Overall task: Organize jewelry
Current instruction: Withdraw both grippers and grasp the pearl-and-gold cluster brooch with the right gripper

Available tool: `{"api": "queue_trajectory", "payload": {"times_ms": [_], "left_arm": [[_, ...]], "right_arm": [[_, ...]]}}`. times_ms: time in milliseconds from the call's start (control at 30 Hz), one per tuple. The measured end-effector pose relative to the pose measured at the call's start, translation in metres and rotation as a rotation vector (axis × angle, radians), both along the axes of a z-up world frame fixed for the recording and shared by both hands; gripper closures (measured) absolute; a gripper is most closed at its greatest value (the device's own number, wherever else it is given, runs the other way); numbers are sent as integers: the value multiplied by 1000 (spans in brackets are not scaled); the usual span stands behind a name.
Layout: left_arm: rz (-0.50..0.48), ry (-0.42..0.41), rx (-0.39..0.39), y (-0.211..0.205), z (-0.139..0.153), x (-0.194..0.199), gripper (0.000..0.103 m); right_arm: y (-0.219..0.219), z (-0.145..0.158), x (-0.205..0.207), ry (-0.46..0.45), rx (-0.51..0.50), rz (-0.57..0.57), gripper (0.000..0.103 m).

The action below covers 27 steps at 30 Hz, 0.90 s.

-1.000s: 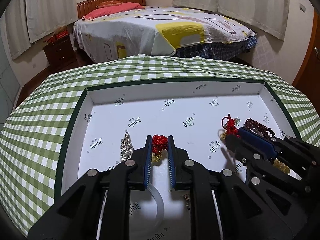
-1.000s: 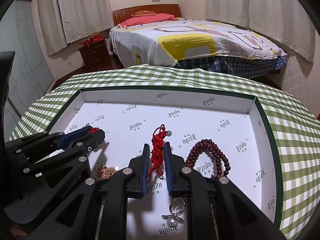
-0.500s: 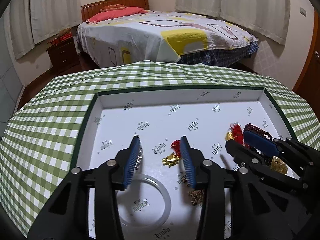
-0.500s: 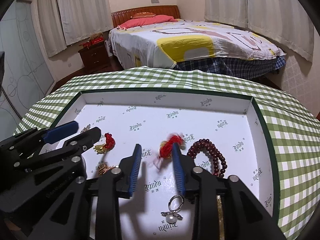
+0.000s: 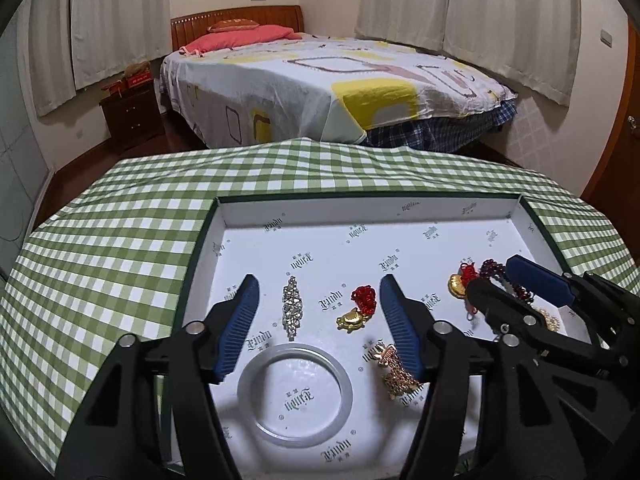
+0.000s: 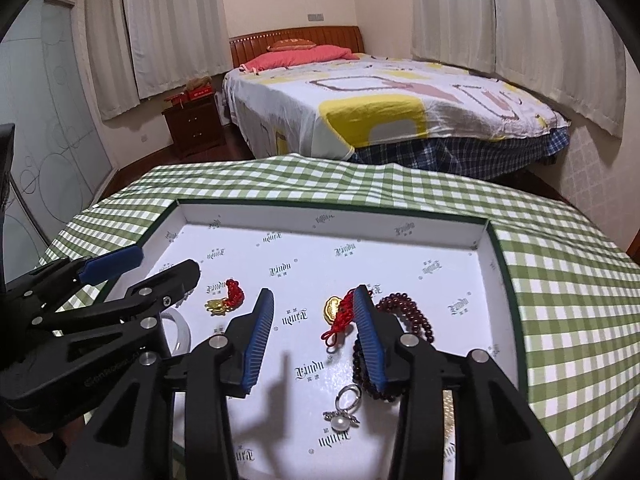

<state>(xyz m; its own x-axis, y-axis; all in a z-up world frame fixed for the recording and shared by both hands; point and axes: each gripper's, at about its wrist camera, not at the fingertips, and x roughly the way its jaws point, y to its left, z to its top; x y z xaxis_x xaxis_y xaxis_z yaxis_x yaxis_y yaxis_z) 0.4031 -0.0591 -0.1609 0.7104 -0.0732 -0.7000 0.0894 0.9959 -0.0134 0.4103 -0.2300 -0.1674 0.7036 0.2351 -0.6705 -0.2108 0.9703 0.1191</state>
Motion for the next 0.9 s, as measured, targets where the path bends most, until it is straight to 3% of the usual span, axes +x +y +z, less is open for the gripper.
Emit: {"api": "queue_trajectory", "payload": {"times_ms": [133, 467, 900], "left_arm": [[0, -26, 1, 1, 10, -14, 33], [20, -67, -16, 11, 30, -68, 25], [35, -34, -7, 19, 7, -140, 25]], "right_arm": [[-3, 10, -13, -31, -17, -6, 55], [-20, 24, -67, -68, -46, -31, 54], [-47, -5, -134, -14, -51, -87, 54]]}}
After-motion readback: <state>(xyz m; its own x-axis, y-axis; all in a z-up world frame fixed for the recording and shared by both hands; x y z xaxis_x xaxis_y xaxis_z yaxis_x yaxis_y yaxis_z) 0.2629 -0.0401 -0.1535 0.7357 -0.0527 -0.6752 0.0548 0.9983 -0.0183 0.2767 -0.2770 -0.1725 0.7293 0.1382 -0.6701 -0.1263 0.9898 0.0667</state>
